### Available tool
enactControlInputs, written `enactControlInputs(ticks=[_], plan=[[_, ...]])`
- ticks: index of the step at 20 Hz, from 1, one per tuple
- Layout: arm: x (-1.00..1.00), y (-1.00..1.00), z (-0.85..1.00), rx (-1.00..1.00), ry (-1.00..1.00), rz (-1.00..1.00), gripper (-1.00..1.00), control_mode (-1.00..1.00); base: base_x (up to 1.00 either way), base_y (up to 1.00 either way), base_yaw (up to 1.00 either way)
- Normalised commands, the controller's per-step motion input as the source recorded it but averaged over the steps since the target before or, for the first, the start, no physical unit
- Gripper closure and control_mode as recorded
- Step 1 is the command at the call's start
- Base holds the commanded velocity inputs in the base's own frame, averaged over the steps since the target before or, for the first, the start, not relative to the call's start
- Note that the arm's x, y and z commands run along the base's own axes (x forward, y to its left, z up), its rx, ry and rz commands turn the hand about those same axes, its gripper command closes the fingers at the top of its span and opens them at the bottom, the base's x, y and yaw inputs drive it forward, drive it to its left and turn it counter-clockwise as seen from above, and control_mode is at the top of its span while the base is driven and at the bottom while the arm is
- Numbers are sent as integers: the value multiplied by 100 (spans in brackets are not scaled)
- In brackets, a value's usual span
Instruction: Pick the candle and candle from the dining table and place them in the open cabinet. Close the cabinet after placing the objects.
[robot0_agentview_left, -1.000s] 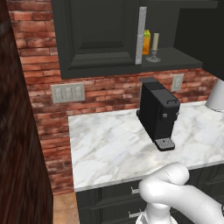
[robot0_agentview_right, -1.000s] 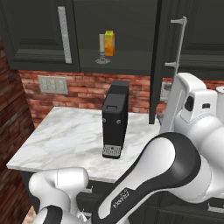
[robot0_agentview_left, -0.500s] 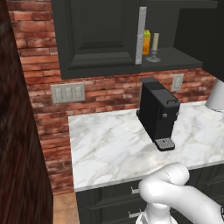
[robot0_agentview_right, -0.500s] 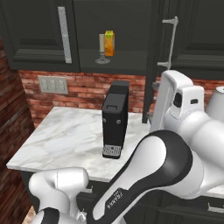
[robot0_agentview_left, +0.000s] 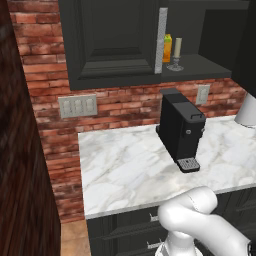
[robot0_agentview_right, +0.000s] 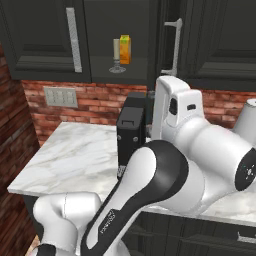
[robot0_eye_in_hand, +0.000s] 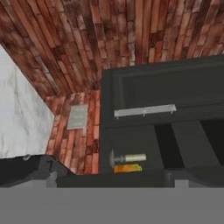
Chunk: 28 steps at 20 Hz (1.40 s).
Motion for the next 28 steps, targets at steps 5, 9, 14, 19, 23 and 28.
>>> enactControlInputs(ticks=[5,9,14,19,23,28], plan=[[15,72,0,-4,0,1,-100,-100,0,0,0],[16,57,0,-1,0,0,-100,-100,0,0,0],[-5,12,0,0,-4,0,-100,-100,0,0,0],[-54,-42,9,0,-9,0,-100,-100,0,0,0],[-40,-51,11,0,-7,0,-100,-100,0,0,0],[13,-51,0,0,-3,0,-100,-100,0,0,0]])
